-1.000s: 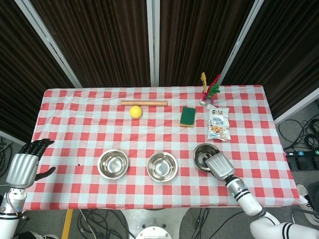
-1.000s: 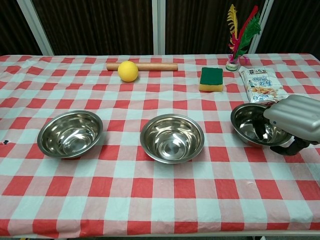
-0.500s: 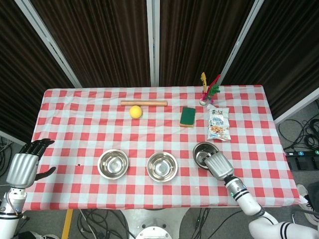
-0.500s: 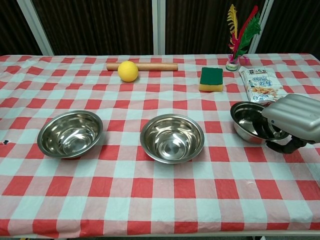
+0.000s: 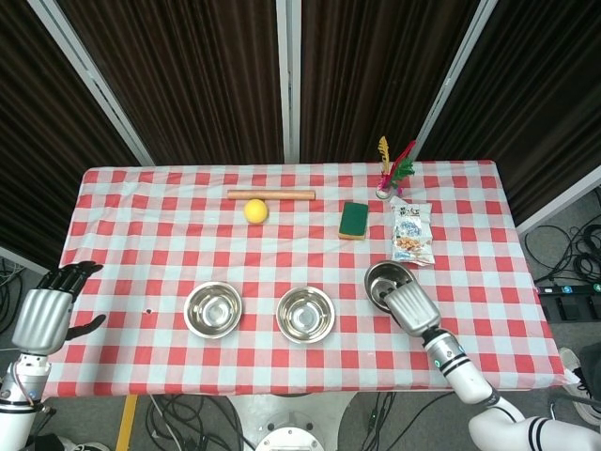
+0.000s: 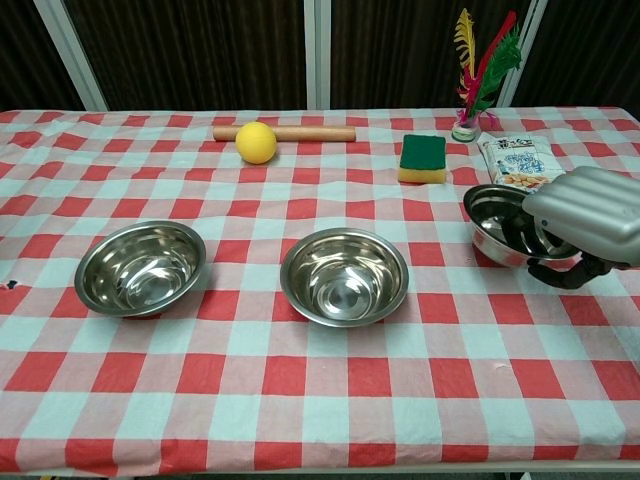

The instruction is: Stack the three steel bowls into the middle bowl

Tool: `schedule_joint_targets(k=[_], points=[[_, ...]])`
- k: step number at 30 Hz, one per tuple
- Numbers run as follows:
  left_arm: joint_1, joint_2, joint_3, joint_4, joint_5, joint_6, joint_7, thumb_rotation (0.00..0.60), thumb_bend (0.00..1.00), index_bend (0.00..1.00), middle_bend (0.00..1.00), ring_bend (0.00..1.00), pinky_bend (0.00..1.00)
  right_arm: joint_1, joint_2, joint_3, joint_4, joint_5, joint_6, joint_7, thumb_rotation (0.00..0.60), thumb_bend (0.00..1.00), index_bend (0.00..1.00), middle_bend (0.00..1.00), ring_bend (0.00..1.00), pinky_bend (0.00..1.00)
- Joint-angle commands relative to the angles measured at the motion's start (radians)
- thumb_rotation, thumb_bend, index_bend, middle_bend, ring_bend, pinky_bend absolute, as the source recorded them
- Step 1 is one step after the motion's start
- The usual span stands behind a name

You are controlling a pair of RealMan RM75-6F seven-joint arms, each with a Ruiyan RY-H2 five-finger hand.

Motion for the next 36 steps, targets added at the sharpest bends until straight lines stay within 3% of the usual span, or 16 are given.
schedule_joint_targets(k=[1,13,27,29,33,36], points=[[0.0,-0.001,-0.001,0.001,-0.001,0.0,-0.004,0.6,0.11,0.27,0.31,0.25,0.28,0.007,0.011,0.01,-0.019,-0.013,0.016,-0.008,0.6,0.43,0.75,0.6,0.55,0.62],[0.006,-0.002,-0.013,0.008,-0.016,0.013,-0.015,0.6,0.11,0.27,0.31,0.25,0.28,0.09,-0.003,0.025,-0.194,-0.084,-0.019,-0.126,0.6,0.43,0.75,0.6,0.55,0.62],[0.016,0.005,-0.018,0.025,-0.026,0.026,-0.038,0.6,0.11,0.27,0.31,0.25,0.28,0.147,-0.086,0.036,-0.201,-0.045,-0.08,-0.175,0.6,0.41,0.71,0.56,0.53,0.59],[0.016,0.005,-0.02,0.028,-0.027,0.026,-0.043,0.6,0.11,0.27,0.31,0.25,0.28,0.159,-0.078,0.036,-0.208,-0.034,-0.103,-0.17,0.6,0.35,0.64,0.51,0.47,0.52],[0.016,0.004,-0.021,0.032,-0.026,0.028,-0.045,0.6,0.11,0.27,0.31,0.25,0.28,0.188,-0.043,0.033,-0.235,0.005,-0.165,-0.182,0.6,0.09,0.27,0.25,0.11,0.13],[0.015,0.004,-0.022,0.032,-0.025,0.028,-0.044,0.6,0.11,0.27,0.31,0.25,0.28,0.198,-0.025,0.036,-0.261,0.039,-0.18,-0.203,0.6,0.03,0.1,0.14,0.0,0.02]])
